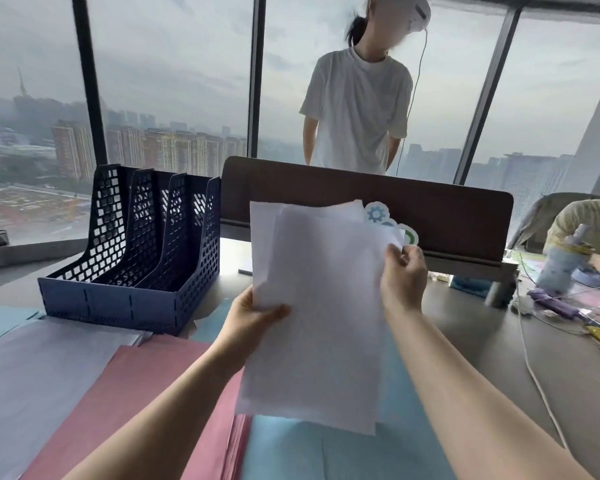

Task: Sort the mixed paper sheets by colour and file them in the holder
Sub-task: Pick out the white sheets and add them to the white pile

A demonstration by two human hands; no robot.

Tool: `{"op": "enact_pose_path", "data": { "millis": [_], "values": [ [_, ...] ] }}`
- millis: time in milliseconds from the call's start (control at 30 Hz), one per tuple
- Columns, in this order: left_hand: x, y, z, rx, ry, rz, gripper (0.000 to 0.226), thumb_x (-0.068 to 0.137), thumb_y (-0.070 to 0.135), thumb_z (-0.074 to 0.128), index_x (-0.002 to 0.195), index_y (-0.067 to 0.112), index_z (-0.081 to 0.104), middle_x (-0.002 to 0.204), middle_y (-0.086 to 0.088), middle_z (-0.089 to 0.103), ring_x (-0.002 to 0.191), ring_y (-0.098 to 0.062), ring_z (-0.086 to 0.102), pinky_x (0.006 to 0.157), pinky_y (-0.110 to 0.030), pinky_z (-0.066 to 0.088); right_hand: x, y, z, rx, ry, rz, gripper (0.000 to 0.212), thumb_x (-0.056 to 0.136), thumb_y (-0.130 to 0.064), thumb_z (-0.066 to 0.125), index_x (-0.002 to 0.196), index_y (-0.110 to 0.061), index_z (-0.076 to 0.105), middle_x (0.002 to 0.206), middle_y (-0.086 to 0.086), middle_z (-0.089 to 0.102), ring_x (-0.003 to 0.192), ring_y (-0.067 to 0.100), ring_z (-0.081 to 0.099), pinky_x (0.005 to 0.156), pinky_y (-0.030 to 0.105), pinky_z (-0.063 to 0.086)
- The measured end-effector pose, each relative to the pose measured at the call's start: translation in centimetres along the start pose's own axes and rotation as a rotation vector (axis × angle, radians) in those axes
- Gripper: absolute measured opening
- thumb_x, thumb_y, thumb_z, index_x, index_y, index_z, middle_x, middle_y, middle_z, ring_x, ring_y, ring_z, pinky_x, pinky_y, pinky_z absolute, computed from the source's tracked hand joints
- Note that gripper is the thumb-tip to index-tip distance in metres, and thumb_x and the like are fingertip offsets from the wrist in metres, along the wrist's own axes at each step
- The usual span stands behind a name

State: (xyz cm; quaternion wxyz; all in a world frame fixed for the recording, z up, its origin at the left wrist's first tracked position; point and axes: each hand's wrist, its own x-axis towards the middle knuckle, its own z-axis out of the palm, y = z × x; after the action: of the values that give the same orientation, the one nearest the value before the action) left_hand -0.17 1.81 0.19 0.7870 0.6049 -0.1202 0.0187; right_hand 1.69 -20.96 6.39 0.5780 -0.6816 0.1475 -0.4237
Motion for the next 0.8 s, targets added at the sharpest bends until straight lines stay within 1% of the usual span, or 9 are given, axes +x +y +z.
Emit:
{"op": "enact_pose_path", "data": {
  "millis": [67,133,200,300,400,467,533,667,800],
  "values": [
    [0.4,0.5,0.8,0.065,0.058,0.091,0.026,0.073,0.001,0.081,0.095,0.008,0.070,0.078,-0.002,0.075,0.067,-0.016,0.069,0.063,-0.030,0.059,-0.6,-2.3,-0.3,0.136,0.003,-0.078,0.013,0.094,-0.022,0.056,0.101,-0.015,0.048,0.079,-0.006,0.054,0.060,0.005,0.049,0.063,0.025,0.040],
    [0.7,0.6,1.4,0.109,0.072,0.144,0.015,0.079,0.000,0.076,0.092,0.004,0.071,0.076,0.000,0.074,0.066,-0.012,0.068,0.063,-0.026,0.057,-1.1,-3.6,-0.8,0.245,-0.106,-0.110,0.021,0.091,-0.017,0.060,0.106,-0.020,0.045,0.085,-0.009,0.055,0.058,-0.005,0.052,0.060,0.017,0.043],
    [0.6,-0.1,1.3,0.171,0.039,0.130,0.014,0.078,0.004,0.078,0.090,0.007,0.072,0.075,0.003,0.074,0.068,-0.010,0.068,0.063,-0.020,0.053,-1.6,-2.6,-1.1,0.200,-0.224,-0.124,0.028,0.083,-0.022,0.063,0.108,-0.028,0.050,0.097,-0.007,0.062,0.078,-0.001,0.061,0.076,0.022,0.049],
    [0.0,-2.2,0.9,0.216,0.061,0.029,0.017,0.070,0.016,0.082,0.084,0.011,0.073,0.075,0.003,0.074,0.073,-0.014,0.067,0.067,-0.026,0.055,-2.7,0.5,-2.0,0.063,-0.371,-0.039,0.052,0.086,-0.031,0.062,0.135,-0.026,0.048,0.124,-0.004,0.062,0.110,0.012,0.061,0.097,0.034,0.047],
    [0.5,-2.7,0.6,0.190,0.165,-0.028,0.007,0.078,0.010,0.077,0.076,0.008,0.071,0.072,-0.004,0.069,0.070,-0.019,0.062,0.069,-0.035,0.052,-2.5,2.9,-3.4,0.027,-0.476,0.142,0.049,0.087,-0.047,0.057,0.128,-0.022,0.052,0.116,-0.004,0.063,0.096,0.010,0.062,0.083,0.029,0.048],
    [1.0,-2.2,0.1,0.164,0.225,-0.073,0.007,0.078,0.011,0.075,0.076,0.009,0.069,0.068,-0.001,0.067,0.067,-0.019,0.059,0.064,-0.030,0.049,-1.0,5.6,-5.3,-0.299,-0.473,0.233,0.040,0.077,-0.049,0.051,0.106,-0.022,0.058,0.104,0.000,0.065,0.086,0.017,0.059,0.072,0.030,0.045],
    [1.3,-2.0,-0.4,0.170,0.246,-0.124,0.018,0.065,0.022,0.069,0.077,0.009,0.068,0.068,-0.001,0.066,0.066,-0.018,0.058,0.064,-0.029,0.047,0.6,8.9,-7.3,-0.691,-0.463,0.291,0.026,0.076,-0.036,0.056,0.090,-0.016,0.064,0.102,0.007,0.070,0.084,0.025,0.062,0.071,0.030,0.049],
    [0.9,-3.1,-1.1,0.226,0.249,-0.251,0.026,0.055,0.019,0.058,0.077,0.008,0.067,0.074,-0.007,0.067,0.070,-0.023,0.060,0.066,-0.030,0.048,1.9,11.6,-9.4,-0.929,-0.461,0.353,0.033,0.084,-0.024,0.065,0.114,-0.009,0.068,0.120,0.013,0.068,0.108,0.027,0.066,0.086,0.030,0.052],
    [0.1,-4.3,-1.4,0.188,0.225,-0.375,0.029,0.053,0.014,0.057,0.079,0.005,0.066,0.070,-0.011,0.070,0.065,-0.027,0.065,0.070,-0.037,0.055,2.4,12.0,-8.9,-1.102,-0.514,0.377,0.048,0.075,-0.032,0.075,0.118,-0.013,0.066,0.123,0.008,0.067,0.106,0.021,0.067,0.075,0.021,0.047]
  ]
}}
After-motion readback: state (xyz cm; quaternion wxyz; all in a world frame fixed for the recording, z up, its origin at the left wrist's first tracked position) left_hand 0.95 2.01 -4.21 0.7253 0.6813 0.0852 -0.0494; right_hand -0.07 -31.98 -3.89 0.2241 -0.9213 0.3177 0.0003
